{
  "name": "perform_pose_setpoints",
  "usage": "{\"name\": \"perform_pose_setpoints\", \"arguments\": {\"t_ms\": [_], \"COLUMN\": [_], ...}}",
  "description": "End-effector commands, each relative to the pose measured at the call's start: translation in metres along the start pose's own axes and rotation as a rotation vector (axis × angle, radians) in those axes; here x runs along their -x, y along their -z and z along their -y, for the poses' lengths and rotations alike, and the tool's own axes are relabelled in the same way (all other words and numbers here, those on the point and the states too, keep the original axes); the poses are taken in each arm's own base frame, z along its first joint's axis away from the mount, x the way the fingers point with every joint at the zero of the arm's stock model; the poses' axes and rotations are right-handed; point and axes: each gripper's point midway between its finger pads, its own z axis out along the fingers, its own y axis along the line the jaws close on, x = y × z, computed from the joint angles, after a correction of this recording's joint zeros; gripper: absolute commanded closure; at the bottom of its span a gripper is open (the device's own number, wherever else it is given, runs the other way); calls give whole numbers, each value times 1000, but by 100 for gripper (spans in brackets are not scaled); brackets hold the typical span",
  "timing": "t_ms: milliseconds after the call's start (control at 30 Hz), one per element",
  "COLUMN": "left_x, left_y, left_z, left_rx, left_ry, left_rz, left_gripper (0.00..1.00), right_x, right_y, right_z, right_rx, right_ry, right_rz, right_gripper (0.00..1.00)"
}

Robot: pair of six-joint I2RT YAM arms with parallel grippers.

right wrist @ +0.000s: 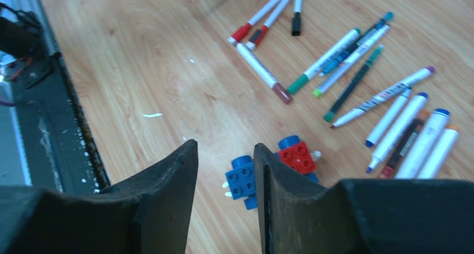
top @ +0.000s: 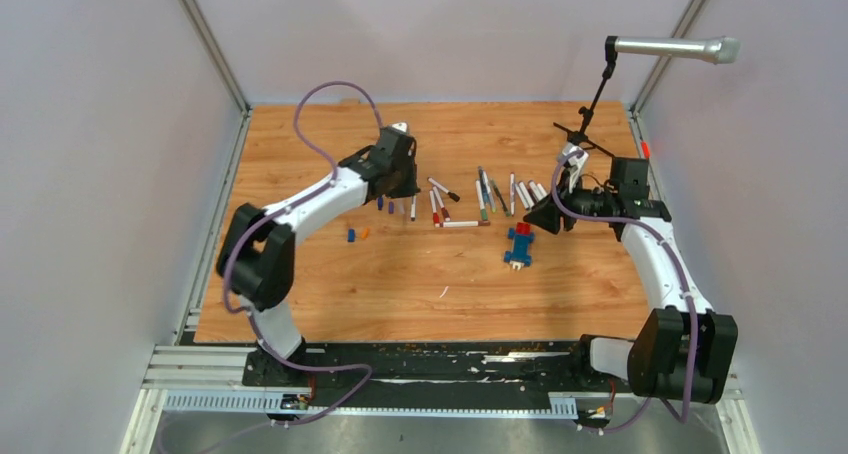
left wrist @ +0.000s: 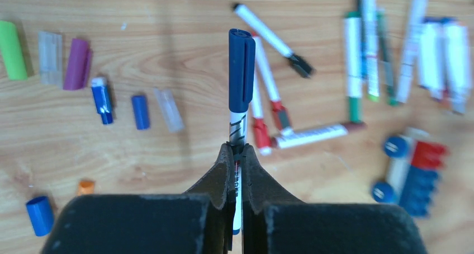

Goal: Open the pen caps
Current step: Pick up the pen from the center of the board.

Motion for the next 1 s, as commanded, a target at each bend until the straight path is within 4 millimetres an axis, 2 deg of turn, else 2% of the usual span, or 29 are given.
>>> {"name": "perform_pose_setpoints", "arguments": {"t_ms": [0,200,333,400,500,567,700,800,967], "left_x": [27,4,-7,-12,-15,-18,-25,-31,-36], "left_y": [64,144,192,209,231,242,259,260,263], "left_z": [49,79,77,71,64,64,74,83,110], "left_rx": [-365,-814,-976,-1009,-1055,-1082,-1133,-1149,-1205], "left_ry": [0,39,94,127,183,207,198,193,194], "left_rz": [208,364,463,513,586,612,642,647,645], "left_gripper": [100,100,100,100,100,100,100,100,100], "right_x": [16,33,42,46,48,44,36,38,33], "right_y": [4,5,8,6,-2,-10,-11,-7,-9], "right_z": [-37,-71,-99,-115,-129,-136,-139,-145,-143], "right_rx": [166,298,392,447,487,503,493,520,505], "right_ry": [58,27,-3,-23,-57,-72,-63,-62,-46], "right_rz": [111,185,154,132,111,109,134,141,143], "right_gripper": [56,46,46,46,46,46,41,40,38]}}
